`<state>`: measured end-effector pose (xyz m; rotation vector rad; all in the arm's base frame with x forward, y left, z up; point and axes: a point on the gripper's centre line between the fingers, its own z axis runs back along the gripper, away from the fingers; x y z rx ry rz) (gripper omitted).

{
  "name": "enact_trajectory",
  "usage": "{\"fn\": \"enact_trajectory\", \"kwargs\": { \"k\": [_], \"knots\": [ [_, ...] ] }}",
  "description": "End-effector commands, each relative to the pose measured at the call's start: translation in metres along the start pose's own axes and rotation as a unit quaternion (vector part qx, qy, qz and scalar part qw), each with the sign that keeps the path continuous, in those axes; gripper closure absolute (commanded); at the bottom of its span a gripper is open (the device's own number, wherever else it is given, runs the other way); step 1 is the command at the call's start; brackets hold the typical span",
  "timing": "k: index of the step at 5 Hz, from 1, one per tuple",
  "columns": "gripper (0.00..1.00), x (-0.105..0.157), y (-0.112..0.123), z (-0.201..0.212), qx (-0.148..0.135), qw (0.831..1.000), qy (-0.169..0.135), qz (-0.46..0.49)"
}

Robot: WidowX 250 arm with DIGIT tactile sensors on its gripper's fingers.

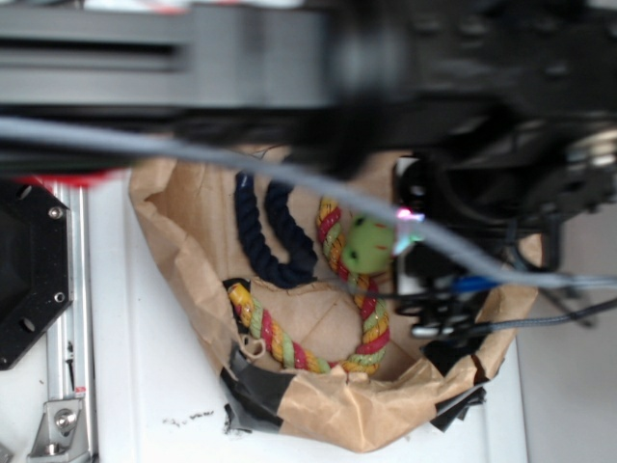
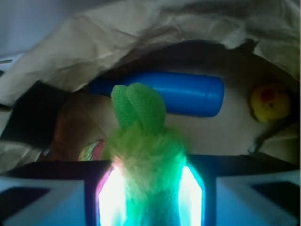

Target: Grab the green animal.

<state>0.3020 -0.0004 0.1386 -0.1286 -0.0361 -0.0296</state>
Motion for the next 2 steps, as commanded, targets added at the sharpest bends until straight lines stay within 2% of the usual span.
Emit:
{"fn": "enact_trajectory", "kwargs": {
  "k": [1,2],
  "knots": [
    [1.0,-0.025,0.0075,0.0649,0.038,0.991,-0.123,0.042],
    [1.0,-0.0288,0.0105,0.0707,0.045,0.99,-0.113,0.07]
  ]
}}
